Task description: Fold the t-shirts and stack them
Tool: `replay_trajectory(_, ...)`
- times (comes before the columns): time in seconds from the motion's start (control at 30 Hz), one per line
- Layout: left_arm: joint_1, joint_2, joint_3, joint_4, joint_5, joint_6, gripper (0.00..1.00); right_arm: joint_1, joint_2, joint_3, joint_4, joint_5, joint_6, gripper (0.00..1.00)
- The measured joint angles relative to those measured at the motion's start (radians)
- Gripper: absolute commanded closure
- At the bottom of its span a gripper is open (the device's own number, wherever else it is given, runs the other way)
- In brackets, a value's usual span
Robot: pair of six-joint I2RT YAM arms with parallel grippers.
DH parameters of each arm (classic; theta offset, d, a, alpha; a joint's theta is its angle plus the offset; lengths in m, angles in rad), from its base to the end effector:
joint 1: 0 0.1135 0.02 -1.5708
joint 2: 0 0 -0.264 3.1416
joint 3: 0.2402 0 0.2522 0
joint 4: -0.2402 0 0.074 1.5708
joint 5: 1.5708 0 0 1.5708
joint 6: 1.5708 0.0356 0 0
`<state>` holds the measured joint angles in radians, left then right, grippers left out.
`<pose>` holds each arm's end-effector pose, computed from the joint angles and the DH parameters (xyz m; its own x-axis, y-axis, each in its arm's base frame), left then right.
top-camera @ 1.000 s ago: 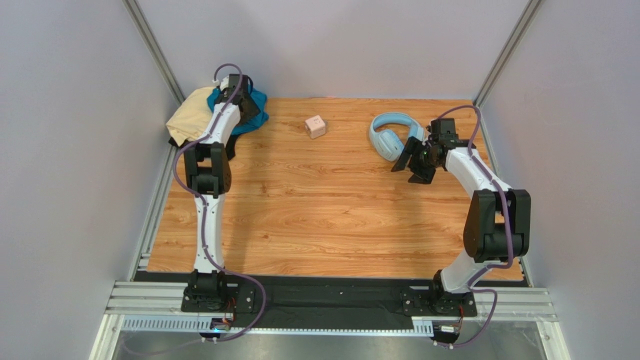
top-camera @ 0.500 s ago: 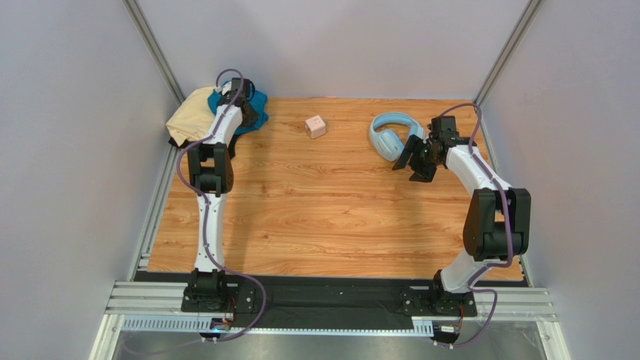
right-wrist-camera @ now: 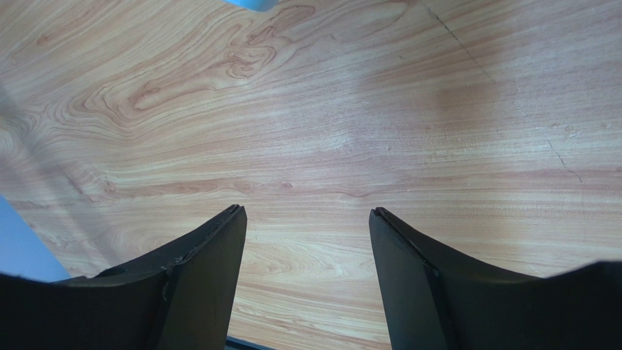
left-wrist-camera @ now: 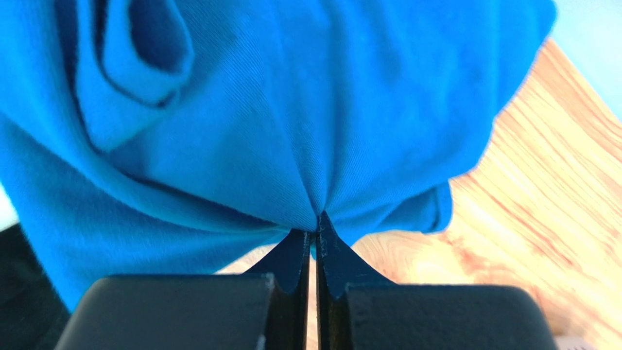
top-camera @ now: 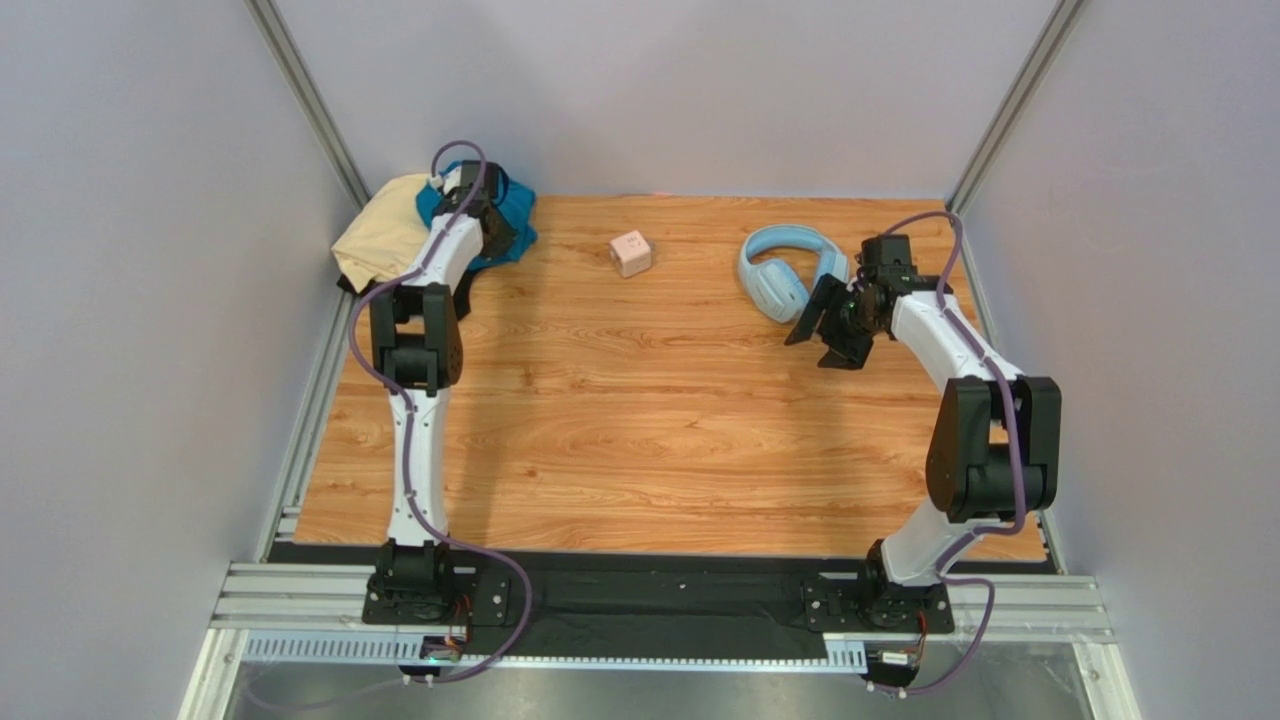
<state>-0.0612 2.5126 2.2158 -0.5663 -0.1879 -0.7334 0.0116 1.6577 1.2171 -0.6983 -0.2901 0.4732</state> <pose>0.5555 -0.0274 0.1717 -0.5225 -0.6268 -0.5780 -0.5531 0.7651 -0.3297 0.3352 0.0141 0.2281 -0.8679 0.4267 -0.2542 0.2974 0.8564 0.4220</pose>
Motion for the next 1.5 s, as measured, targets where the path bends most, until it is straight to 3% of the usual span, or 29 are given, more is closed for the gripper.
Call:
replay_trajectory(0.27,-0.01,-0.174,-0.133,0.023,0.055,0.037,1.0,0.002,-0.005,-0.081,0.085,-0.048,0.062,0.34)
replay_trajectory(0.63,-0.115,-0.724,-0.476,0.052,0.127,0.166,1.0,0.044,0.014,-0.107,0.161,-0.13,0.087,0.35)
replay_trajectory(0.83,-0.111,-1.027,-0.595,0.055,0.173,0.218,1.0,0.045,-0.002,-0.105,0.164,-0.13,0.089,0.39)
replay_trajectory(0.97,-0.098,-1.161,-0.617,0.055,0.353,0.238,1.0,0.063,-0.061,-0.084,0.14,-0.127,0.111,0.39)
replay_trajectory(1.03,-0.104,-1.228,-0.708,0.1,0.478,0.227,1.0,0.093,-0.098,-0.05,0.123,-0.114,0.113,0.37)
replay_trajectory(1.27,-0.184,-1.3,-1.067,0.058,0.72,0.2,1.0,0.178,-0.224,0.023,0.108,-0.106,0.131,0.35)
replay_trajectory(1.4,-0.237,-1.321,-1.118,-0.052,0.766,0.212,1.0,0.175,-0.272,0.021,0.109,-0.1,0.134,0.36)
replay_trajectory(1.5,-0.246,-1.394,-1.117,-0.167,0.726,0.236,1.0,0.174,-0.266,0.018,0.113,-0.103,0.134,0.36)
